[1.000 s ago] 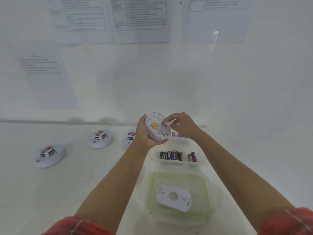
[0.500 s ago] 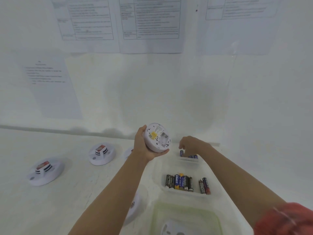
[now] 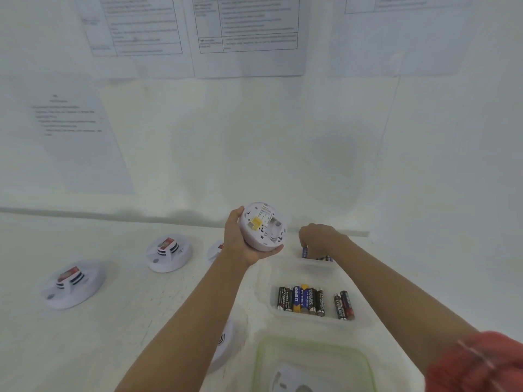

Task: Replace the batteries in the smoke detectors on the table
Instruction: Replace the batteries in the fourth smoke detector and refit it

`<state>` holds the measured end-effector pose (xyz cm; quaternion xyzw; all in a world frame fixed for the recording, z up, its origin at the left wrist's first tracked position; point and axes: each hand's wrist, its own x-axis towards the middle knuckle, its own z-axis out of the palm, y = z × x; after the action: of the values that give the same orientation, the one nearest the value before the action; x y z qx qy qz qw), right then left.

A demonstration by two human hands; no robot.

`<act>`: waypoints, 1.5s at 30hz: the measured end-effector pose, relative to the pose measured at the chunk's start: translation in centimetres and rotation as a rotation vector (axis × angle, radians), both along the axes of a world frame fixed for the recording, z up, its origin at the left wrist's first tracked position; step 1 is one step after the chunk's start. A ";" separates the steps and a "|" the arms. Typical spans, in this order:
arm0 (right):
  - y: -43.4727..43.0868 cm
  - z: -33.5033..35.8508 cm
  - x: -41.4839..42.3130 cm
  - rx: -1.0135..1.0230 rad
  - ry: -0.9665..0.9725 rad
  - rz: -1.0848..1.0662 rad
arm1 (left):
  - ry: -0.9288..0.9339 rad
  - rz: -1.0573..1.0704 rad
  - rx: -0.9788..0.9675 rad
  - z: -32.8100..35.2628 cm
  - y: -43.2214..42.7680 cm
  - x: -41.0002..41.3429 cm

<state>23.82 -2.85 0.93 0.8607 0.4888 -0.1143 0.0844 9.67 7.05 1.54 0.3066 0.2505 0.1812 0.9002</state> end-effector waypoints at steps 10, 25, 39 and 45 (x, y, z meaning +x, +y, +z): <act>-1.0 0.9 0.2 0.208 0.328 -0.063 | -0.009 0.017 -0.009 0.3 -0.3 -0.6; -5.6 6.4 -9.5 0.755 0.559 0.056 | -0.147 -0.048 -0.057 2.1 -4.3 -4.7; -8.4 3.4 -17.0 0.991 0.495 -0.054 | -0.127 -0.144 -0.042 1.7 -7.1 -10.6; -9.2 3.3 -18.2 1.056 0.554 -0.141 | -0.081 -0.169 0.025 1.9 -7.8 -11.7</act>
<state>5.62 -12.04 4.22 0.7548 0.4253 -0.0814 -0.4928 -2.06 -0.73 3.41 0.3302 0.1851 0.1198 0.9178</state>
